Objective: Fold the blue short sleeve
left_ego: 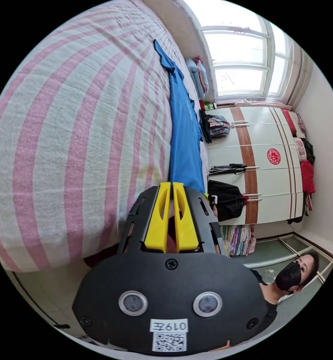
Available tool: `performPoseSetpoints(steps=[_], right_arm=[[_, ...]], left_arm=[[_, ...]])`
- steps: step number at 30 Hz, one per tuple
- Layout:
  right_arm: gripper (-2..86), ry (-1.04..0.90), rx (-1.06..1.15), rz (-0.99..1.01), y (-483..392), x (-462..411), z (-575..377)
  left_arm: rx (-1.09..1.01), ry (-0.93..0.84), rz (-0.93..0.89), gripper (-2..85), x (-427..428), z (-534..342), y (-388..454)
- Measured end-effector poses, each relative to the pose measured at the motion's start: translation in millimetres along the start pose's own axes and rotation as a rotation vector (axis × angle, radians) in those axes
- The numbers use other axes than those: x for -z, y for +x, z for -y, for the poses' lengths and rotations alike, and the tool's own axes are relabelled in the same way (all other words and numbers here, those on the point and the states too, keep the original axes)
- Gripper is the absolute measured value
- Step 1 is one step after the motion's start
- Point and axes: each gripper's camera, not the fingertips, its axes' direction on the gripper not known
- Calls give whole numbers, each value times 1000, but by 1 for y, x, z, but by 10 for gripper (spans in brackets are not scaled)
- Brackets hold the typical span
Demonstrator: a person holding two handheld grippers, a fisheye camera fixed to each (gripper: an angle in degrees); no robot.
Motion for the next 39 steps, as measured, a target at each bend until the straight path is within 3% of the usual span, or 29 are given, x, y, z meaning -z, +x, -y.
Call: performPoseSetpoints(steps=[11, 18, 20, 22, 26, 32, 39], right_arm=[[52, -50, 64, -134, -45, -85, -38], [66, 11, 132, -203, -86, -139, -111], [57, 71, 252, -282, -119, -157, -141], [52, 177, 515, -403, -178, -200, -191], [45, 245, 915, -641, -256, -314, -272], [1, 238, 1205, -947, -292, -524, -359], [93, 129, 1428, -1211, -286, -683, -428]], left_arm=[[3, 0, 23, 13, -49, -41, 43], [-44, 28, 82, 11, -70, -91, 90], [-221, 87, 224, 12, -79, -119, 137], [-432, 152, 393, 13, -99, -148, 189], [-853, 201, 701, 14, -197, -216, 291], [-1140, 237, 1123, 29, -342, -287, 368], [-1262, 28, 1156, 86, -425, -327, 406]])
